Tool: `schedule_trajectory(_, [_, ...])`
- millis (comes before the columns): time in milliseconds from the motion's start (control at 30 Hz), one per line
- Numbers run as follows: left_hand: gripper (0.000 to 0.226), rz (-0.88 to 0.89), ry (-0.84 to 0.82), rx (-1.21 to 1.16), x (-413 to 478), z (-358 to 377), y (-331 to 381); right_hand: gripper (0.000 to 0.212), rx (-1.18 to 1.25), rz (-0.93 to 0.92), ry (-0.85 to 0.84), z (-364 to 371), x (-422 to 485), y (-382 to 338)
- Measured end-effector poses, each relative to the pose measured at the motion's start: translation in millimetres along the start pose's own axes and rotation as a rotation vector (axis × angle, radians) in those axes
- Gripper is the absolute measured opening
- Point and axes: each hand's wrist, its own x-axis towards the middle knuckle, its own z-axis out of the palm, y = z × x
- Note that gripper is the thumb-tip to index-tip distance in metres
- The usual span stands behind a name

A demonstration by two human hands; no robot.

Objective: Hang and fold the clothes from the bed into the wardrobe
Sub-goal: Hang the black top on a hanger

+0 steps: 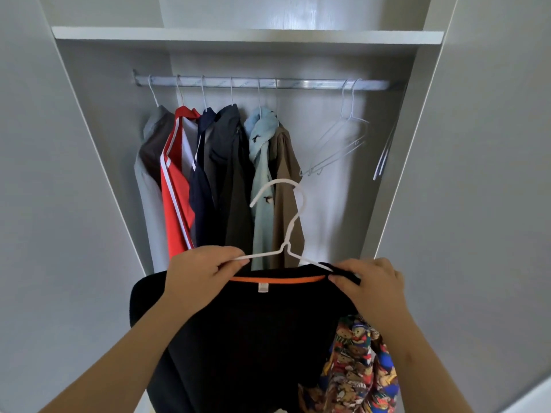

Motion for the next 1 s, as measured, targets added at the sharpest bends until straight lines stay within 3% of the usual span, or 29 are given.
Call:
schedule_trajectory(67, [0.040, -0.042, -0.039, -0.016, 1.5, 3.2, 5.4, 0.013, -0.021, -0.046, 0.007, 3.9, -2.3, -3.4])
schedule_trajectory(200, [0.012, -0.058, -0.087, -0.095, 7.8, 10.8, 12.0, 0.026, 0.027, -0.200, -0.087, 9.8, -1.5, -18.9])
schedule_trajectory(333, [0.009, -0.085, -0.175, -0.178, 8.6, 16.4, 14.6, 0.043, 0.021, -0.162, -0.099, 6.5, 2.1, -21.4])
schedule_trajectory(467, [0.019, -0.167, -0.305, -0.256, 14.5, 21.9, 13.2, 0.045, 0.135, 0.008, -0.231, 9.0, 4.1, -27.1])
schedule_trajectory(600, [0.011, -0.145, -0.419, -0.273, 21.4, 27.7, 12.8, 0.038, 0.419, 0.214, -0.358, 2.5, 6.9, -17.0])
schedule_trajectory(767, [0.017, -0.205, -0.193, -0.331, 24.4, 32.1, 10.8, 0.041, 0.435, 0.363, -0.208, -17.3, 6.6, 8.9])
schedule_trajectory(1000, [0.020, -0.310, -0.240, -0.484, 33.5, 48.5, 26.5, 0.024, 0.551, 0.552, -0.134, -32.0, 1.7, 28.4])
